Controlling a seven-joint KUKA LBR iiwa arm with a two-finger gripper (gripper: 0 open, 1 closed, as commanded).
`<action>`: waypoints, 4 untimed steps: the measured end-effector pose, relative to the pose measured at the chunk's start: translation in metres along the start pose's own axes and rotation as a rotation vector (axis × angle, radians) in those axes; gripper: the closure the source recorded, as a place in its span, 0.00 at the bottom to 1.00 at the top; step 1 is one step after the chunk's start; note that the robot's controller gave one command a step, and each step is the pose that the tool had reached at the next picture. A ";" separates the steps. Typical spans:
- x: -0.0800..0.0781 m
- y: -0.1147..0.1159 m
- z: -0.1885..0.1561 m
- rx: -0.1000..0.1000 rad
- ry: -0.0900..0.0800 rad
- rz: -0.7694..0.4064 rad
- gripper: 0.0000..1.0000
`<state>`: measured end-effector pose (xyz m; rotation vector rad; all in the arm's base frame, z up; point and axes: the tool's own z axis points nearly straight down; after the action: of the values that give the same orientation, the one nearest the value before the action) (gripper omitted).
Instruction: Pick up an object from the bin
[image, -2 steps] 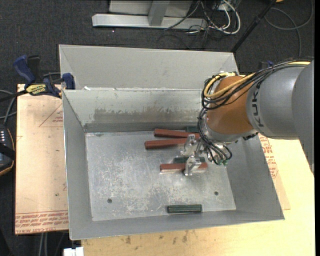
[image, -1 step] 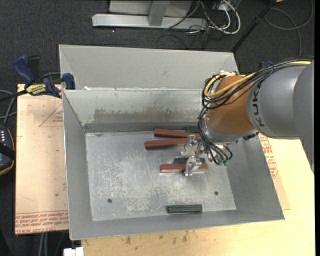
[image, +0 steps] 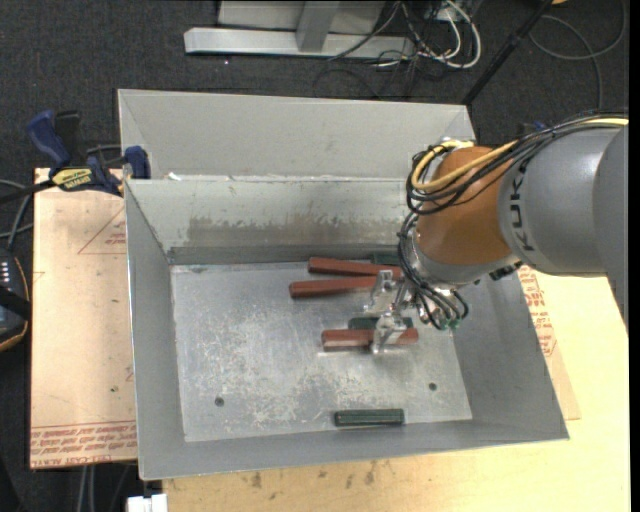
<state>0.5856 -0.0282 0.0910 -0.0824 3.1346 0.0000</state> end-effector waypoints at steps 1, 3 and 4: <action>0.000 0.000 -0.012 -0.001 0.003 0.000 1.00; 0.000 0.000 -0.032 -0.001 0.003 -0.001 1.00; 0.001 0.001 -0.042 -0.001 0.009 -0.001 1.00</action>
Offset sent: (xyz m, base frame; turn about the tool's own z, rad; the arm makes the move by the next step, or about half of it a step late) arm 0.0000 -0.0001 0.0449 0.0000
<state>0.5844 -0.0276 0.1335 -0.0837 3.1435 0.0018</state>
